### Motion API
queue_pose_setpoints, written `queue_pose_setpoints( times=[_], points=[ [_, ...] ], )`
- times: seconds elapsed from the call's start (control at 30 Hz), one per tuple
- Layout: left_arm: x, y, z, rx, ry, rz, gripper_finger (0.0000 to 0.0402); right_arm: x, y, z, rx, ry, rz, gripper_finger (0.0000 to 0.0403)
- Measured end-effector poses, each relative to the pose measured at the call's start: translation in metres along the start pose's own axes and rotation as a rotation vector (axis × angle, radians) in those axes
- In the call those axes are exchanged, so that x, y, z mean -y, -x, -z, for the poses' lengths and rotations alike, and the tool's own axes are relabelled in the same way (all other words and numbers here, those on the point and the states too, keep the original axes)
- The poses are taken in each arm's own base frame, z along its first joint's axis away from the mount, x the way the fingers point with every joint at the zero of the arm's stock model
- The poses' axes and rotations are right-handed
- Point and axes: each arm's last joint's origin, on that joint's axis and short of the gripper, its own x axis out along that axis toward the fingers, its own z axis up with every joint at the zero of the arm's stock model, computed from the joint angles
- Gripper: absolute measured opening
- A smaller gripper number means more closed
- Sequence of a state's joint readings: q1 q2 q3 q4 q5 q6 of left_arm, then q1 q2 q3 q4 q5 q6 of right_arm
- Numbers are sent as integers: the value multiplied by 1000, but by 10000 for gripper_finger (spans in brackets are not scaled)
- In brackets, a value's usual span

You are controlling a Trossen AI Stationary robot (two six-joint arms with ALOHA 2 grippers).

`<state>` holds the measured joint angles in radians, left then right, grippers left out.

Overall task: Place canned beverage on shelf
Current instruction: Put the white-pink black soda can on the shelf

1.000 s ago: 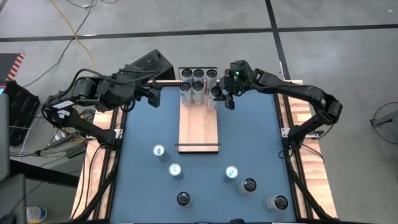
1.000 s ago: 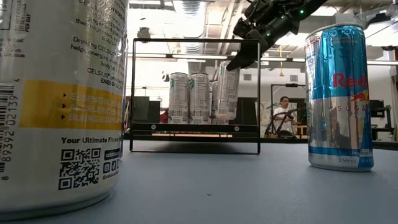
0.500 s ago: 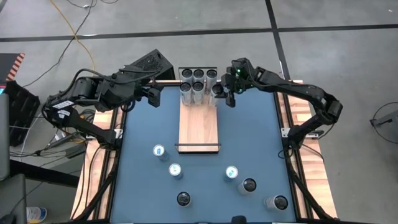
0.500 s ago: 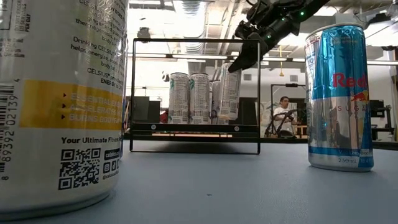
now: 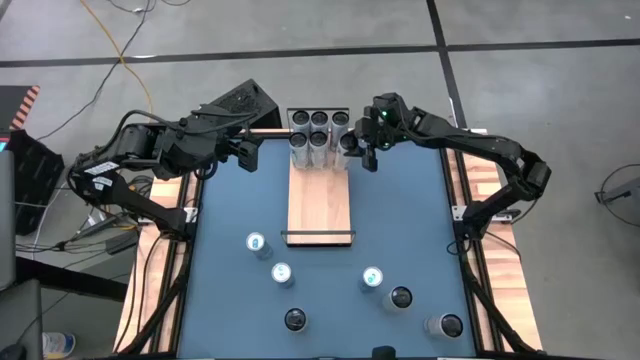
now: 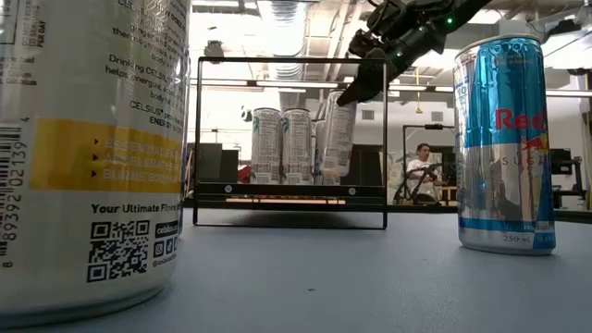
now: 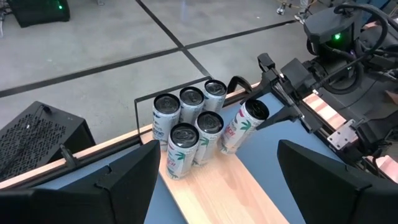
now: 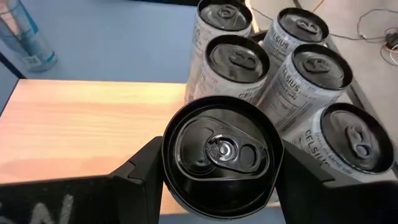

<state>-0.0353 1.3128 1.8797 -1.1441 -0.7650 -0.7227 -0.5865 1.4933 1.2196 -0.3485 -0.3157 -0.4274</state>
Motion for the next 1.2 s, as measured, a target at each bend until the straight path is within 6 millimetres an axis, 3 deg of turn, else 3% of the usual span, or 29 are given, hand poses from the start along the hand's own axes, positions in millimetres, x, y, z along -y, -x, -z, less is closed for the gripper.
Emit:
queue_pose_setpoints(
  times=[1.2],
  points=[
    [2, 1, -1, -25, 18, 52, 309, 2, 0, 0, 22, 20, 14, 224]
  ],
)
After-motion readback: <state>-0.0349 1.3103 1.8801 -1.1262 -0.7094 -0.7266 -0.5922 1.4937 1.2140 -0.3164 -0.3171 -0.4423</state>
